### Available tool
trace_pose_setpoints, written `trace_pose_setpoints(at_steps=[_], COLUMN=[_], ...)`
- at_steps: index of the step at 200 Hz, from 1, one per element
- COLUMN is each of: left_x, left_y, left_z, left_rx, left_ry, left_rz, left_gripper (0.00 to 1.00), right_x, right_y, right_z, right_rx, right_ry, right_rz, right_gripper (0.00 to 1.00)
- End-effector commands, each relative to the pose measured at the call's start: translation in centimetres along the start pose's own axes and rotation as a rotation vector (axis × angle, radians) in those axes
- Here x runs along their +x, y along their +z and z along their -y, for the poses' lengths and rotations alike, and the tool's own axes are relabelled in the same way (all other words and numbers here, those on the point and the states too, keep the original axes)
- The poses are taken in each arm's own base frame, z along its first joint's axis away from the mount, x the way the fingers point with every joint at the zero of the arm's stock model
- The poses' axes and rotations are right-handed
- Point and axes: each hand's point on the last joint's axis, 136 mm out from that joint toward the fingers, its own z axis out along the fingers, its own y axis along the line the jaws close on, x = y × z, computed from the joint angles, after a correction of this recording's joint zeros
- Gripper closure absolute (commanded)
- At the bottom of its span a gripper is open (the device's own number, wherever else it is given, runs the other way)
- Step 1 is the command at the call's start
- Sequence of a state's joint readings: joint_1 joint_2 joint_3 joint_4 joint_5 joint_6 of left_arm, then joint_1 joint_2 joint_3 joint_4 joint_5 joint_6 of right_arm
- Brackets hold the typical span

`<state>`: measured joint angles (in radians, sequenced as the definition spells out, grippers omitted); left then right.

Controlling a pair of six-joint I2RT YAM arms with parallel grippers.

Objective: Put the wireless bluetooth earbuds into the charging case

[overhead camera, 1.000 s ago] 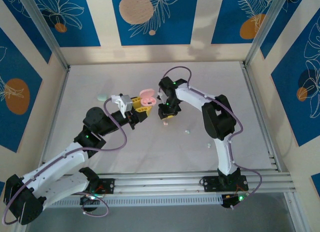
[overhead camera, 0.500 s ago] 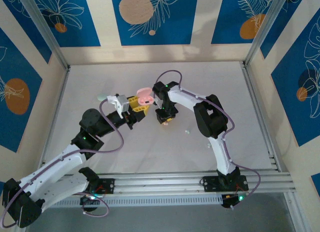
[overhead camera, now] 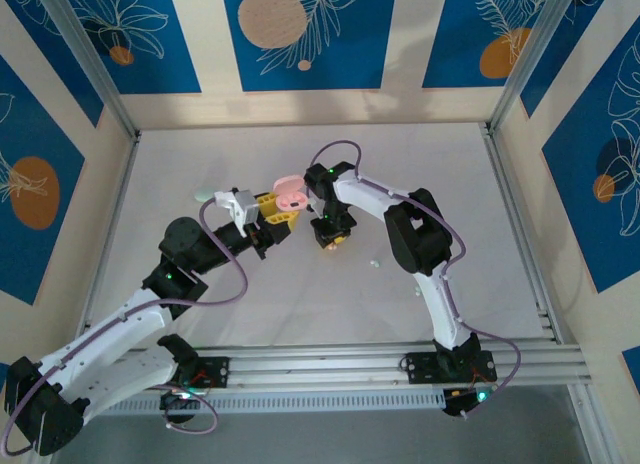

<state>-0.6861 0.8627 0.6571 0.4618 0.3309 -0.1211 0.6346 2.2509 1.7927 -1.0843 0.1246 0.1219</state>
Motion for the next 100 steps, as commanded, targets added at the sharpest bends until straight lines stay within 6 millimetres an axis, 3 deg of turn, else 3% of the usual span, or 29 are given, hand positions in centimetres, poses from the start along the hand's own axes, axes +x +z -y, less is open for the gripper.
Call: trace_pose_setpoints(at_steps=[1,62,83,100], left_x=[-0.7,-0.8,-0.6,-0.7], left_y=[-0.1,-0.1,-0.1,-0.1], left_z=[0.4,0.3,0.3,0.2], left_rx=[0.003,0.004,0.003,-0.002], left_ry=[0.011,0.008,0.007,0.006], left_rz=[0.024,0.025,0.022,0.022], left_gripper=[0.68,0.68,0.68,0.68], right_x=[0.7,0.4,0.1,-0.4], right_y=[0.8,0.8,-0.4,-2.6], right_z=[-0.6,-0.5,-0.7,-1.1], right_rx=[-0.002,0.010,-0.025,-0.116], right_ry=[-0.016,0.000,0.035,0.086], right_rz=[-0.049,-0.044,-0.012,0.049], right_gripper=[0.70,0.76,0.77,0.78])
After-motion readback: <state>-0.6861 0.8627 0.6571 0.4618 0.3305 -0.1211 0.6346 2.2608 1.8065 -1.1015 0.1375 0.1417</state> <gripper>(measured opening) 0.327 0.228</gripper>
